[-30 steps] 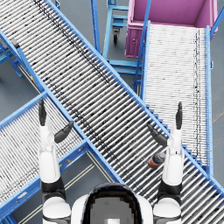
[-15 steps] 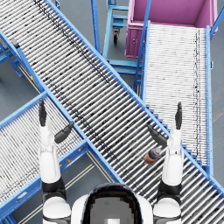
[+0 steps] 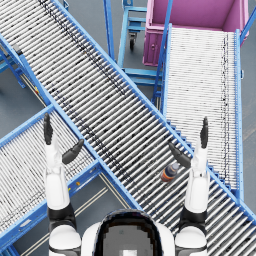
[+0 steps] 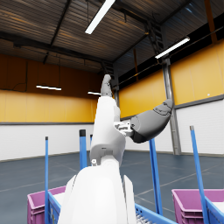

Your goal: Pick up the oil and place it on the left assembly line, put the cola on the right, and keep Sprite still

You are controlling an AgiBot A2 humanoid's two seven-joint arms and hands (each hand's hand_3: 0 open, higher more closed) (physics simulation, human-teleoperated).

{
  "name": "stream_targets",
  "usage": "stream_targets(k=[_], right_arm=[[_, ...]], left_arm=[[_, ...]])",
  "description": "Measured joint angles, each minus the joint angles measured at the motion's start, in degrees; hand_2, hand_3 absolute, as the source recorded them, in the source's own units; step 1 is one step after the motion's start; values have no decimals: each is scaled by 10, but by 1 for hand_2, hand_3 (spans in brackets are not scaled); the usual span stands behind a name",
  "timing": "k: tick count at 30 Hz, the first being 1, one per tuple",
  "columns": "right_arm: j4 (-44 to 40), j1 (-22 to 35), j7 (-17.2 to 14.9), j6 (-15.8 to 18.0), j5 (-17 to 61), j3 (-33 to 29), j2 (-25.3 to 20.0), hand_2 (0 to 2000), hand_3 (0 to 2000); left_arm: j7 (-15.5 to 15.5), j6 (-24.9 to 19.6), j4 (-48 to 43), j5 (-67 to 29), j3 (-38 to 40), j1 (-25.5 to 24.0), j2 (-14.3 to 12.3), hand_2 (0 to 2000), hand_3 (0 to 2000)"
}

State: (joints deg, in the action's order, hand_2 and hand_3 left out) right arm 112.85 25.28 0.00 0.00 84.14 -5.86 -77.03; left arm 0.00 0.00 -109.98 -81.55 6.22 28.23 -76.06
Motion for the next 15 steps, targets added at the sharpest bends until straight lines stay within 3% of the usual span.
stream_targets(k=[15], right_arm=[[-3, 6, 0, 0, 0, -5, -2, 0, 0]], left_arm=[[0, 0, -2, 0, 1, -2, -5, 0, 0]])
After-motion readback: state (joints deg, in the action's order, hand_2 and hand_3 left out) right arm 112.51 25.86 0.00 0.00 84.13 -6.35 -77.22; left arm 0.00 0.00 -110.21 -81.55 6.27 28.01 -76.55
